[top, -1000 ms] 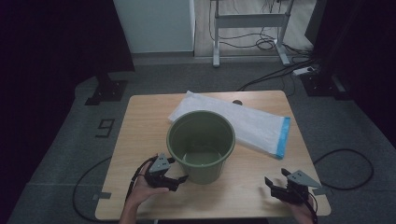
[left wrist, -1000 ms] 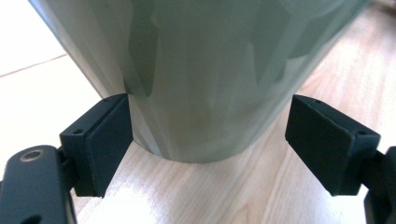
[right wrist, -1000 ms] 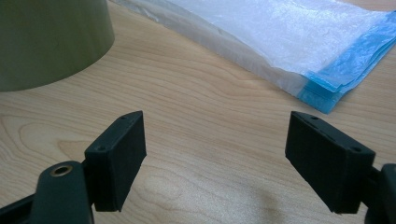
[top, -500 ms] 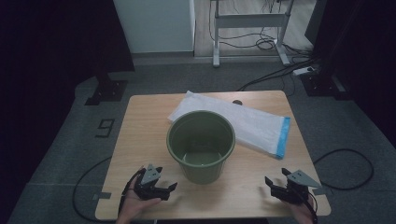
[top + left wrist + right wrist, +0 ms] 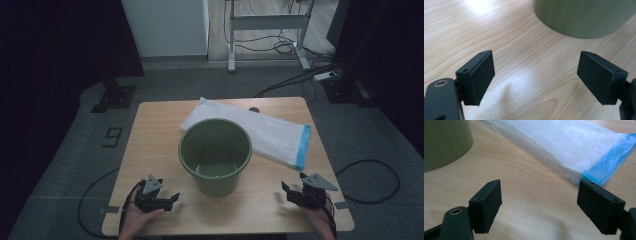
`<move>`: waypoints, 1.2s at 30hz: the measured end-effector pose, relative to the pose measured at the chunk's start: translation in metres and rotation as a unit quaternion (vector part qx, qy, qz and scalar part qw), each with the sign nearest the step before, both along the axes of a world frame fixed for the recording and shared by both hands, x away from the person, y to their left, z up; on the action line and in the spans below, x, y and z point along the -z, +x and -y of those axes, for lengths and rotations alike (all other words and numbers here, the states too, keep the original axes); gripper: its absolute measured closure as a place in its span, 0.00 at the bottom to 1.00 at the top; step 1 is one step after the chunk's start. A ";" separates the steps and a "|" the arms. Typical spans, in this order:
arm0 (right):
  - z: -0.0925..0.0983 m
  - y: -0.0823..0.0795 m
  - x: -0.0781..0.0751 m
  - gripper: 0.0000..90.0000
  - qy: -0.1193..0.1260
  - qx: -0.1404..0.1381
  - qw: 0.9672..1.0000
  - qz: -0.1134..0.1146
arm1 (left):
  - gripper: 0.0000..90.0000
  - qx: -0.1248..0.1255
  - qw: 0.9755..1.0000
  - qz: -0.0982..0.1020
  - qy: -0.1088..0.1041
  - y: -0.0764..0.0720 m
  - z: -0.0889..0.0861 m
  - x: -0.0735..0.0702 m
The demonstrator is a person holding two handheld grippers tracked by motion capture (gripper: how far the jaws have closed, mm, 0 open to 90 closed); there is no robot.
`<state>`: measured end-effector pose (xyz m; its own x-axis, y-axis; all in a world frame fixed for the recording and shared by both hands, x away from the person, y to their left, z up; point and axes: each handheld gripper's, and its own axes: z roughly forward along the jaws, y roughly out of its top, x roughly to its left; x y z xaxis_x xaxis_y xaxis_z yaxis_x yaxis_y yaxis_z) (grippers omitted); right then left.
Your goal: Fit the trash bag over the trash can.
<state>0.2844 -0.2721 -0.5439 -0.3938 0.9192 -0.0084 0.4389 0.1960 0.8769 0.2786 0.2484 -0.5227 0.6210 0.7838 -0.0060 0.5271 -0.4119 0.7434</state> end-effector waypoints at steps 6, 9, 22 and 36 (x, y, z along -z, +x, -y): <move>-0.007 0.033 -0.010 0.23 -0.028 0.008 1.000 0.000 | 0.16 -0.016 1.000 -0.003 -0.007 -0.006 -0.011 0.004; -0.008 0.053 -0.011 0.24 -0.037 0.007 0.999 -0.015 | 0.16 -0.017 1.000 -0.006 -0.011 -0.008 -0.014 0.006; -0.019 0.100 0.004 0.30 -0.040 -0.009 0.997 -0.065 | 0.17 -0.018 1.000 -0.018 0.002 -0.011 -0.014 0.015; -0.023 0.103 0.010 0.84 -0.030 -0.021 0.996 -0.085 | 0.17 -0.022 0.999 -0.024 -0.007 -0.011 -0.018 0.017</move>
<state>0.3873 -0.2490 -0.5534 -0.4319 0.9019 0.0071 0.5697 0.2667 0.7774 0.2678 0.2661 -0.5393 0.5839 0.8105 -0.0450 0.5793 -0.3773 0.7225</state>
